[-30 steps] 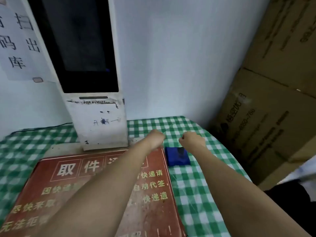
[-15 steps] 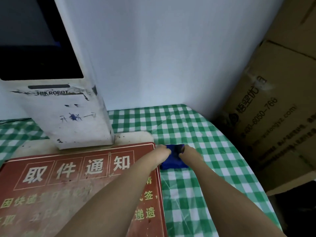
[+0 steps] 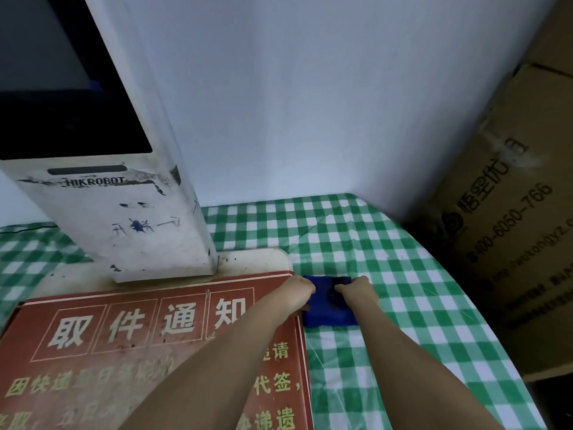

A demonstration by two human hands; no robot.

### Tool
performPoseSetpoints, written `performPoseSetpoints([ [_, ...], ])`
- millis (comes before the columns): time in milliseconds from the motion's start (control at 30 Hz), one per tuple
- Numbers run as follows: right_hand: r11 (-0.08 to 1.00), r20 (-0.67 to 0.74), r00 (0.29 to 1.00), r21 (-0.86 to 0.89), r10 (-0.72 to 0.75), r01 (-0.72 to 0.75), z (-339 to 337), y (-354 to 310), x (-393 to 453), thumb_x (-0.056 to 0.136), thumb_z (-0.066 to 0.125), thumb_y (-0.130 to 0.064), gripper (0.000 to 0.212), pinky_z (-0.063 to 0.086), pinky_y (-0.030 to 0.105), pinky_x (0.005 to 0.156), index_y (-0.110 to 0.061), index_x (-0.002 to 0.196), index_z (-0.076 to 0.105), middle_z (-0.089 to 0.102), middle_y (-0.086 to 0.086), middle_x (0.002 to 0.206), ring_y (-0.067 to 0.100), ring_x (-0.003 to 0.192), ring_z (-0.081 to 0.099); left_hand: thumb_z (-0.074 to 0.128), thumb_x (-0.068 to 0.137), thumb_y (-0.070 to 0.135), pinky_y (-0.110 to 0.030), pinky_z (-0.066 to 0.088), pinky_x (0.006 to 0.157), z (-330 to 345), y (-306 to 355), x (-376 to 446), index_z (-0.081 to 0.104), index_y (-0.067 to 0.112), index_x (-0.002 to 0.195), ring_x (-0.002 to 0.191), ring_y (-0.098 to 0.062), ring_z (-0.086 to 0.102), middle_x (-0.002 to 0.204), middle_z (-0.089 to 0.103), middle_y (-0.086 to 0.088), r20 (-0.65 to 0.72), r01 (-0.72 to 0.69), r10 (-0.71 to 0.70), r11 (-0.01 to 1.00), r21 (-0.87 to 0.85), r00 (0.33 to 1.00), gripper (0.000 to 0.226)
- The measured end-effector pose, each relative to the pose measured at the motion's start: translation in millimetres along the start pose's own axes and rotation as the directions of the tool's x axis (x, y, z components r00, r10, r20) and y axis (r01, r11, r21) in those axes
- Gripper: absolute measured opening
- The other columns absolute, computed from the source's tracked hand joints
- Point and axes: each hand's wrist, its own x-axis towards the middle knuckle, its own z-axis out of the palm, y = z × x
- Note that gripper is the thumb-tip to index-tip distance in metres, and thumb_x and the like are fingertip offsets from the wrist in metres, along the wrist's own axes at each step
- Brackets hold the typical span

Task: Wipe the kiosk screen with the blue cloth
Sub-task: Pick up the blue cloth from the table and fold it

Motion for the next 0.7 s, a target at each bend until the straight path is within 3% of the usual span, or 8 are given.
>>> performPoseSetpoints([
  [67, 0.999, -0.022, 1.0, -0.03, -0.016, 0.016, 2, 2, 1, 0.085, 0.058, -0.043, 0.042, 0.044, 0.044, 0.098, -0.016, 0.118, 0.056, 0.05, 0.013, 0.129, 0.031, 0.118, 0.048, 0.042, 0.096, 0.013, -0.02, 0.047, 0.058, -4, -2, -1, 0.053, 0.006, 0.117, 0.08, -0.02, 0.059, 0.113, 0.058, -0.013, 0.004, -0.009, 0.009, 1.0, -0.012, 1.0, 0.026],
  [167, 0.995, -0.025, 0.995, 0.025, -0.093, 0.093, -2, -3, -6, 0.087, 0.056, -0.041, 0.029, 0.043, 0.043, 0.097, -0.019, 0.106, 0.058, 0.055, 0.009, 0.119, 0.029, 0.11, 0.052, 0.041, 0.097, 0.012, -0.015, 0.04, 0.048, -12, 2, -10, 0.052, 0.011, 0.102, 0.089, -0.022, 0.053, 0.103, 0.053, -0.01, -0.004, -0.039, 0.039, 0.999, -0.014, 0.999, 0.012],
  [233, 0.97, -0.024, 0.984, 0.162, -0.179, 0.18, -6, -8, -17, 0.09, 0.057, -0.032, 0.021, 0.046, 0.038, 0.086, -0.013, 0.099, 0.053, 0.059, 0.007, 0.099, 0.024, 0.093, 0.054, 0.041, 0.096, 0.01, -0.014, 0.04, 0.047, -16, 5, -18, 0.049, 0.015, 0.083, 0.087, -0.023, 0.05, 0.099, 0.051, -0.011, -0.008, -0.055, 0.055, 0.998, -0.025, 0.998, 0.017],
  [300, 0.919, -0.059, 0.961, 0.281, -0.272, 0.277, -12, -15, -31, 0.092, 0.057, -0.022, 0.015, 0.041, 0.033, 0.074, -0.01, 0.094, 0.049, 0.054, 0.003, 0.086, 0.021, 0.084, 0.05, 0.042, 0.095, 0.008, -0.016, 0.041, 0.05, -19, 5, -25, 0.046, 0.016, 0.076, 0.085, -0.024, 0.051, 0.097, 0.051, -0.012, -0.022, -0.071, 0.071, 0.997, -0.017, 0.997, 0.021],
  [467, 0.802, -0.098, 0.883, 0.382, -0.459, 0.459, -34, -43, -84, 0.092, 0.056, -0.013, 0.01, 0.036, 0.019, 0.059, -0.01, 0.098, 0.049, 0.051, -0.001, 0.089, 0.017, 0.087, 0.049, 0.046, 0.091, 0.013, -0.028, 0.035, 0.061, -27, 10, -56, 0.044, 0.014, 0.097, 0.067, -0.013, 0.043, 0.08, 0.048, -0.001, -0.097, -0.159, 0.159, 0.987, 0.008, 0.983, 0.006],
  [567, 0.753, -0.081, 0.837, 0.394, -0.542, 0.526, -40, -62, -122, 0.09, 0.057, -0.012, 0.009, 0.04, 0.021, 0.062, -0.012, 0.097, 0.05, 0.057, 0.001, 0.094, 0.018, 0.088, 0.053, 0.046, 0.092, 0.012, -0.028, 0.035, 0.059, -38, 10, -83, 0.047, 0.013, 0.096, 0.067, -0.015, 0.045, 0.079, 0.05, -0.003, -0.145, -0.2, 0.193, 0.979, -0.041, 0.97, 0.004],
  [700, 0.714, -0.1, 0.77, 0.315, -0.631, 0.626, -36, -86, -181, 0.087, 0.062, -0.013, 0.015, 0.049, 0.032, 0.079, -0.015, 0.096, 0.05, 0.061, 0.001, 0.091, 0.019, 0.089, 0.059, 0.04, 0.099, 0.026, -0.022, 0.037, 0.057, -57, 11, -121, 0.057, 0.0, 0.113, 0.07, -0.015, 0.052, 0.084, 0.057, -0.008, -0.147, -0.229, 0.191, 0.922, -0.311, 0.97, 0.034],
])
